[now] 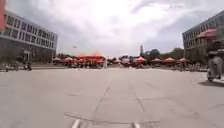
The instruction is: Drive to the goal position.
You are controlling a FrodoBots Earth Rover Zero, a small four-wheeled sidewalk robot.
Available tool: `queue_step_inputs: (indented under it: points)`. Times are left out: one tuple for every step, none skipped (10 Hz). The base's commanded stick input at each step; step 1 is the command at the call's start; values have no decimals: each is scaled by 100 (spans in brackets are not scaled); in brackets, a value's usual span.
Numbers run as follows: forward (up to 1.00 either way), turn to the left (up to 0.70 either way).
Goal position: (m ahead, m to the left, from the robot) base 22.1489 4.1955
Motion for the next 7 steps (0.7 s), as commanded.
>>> queue_step_inputs:
  points:
    - [85,0]
    - [85,0]
    - [85,0]
    - [85,0]
    - [85,0]
    - [85,0]
    - [85,0]
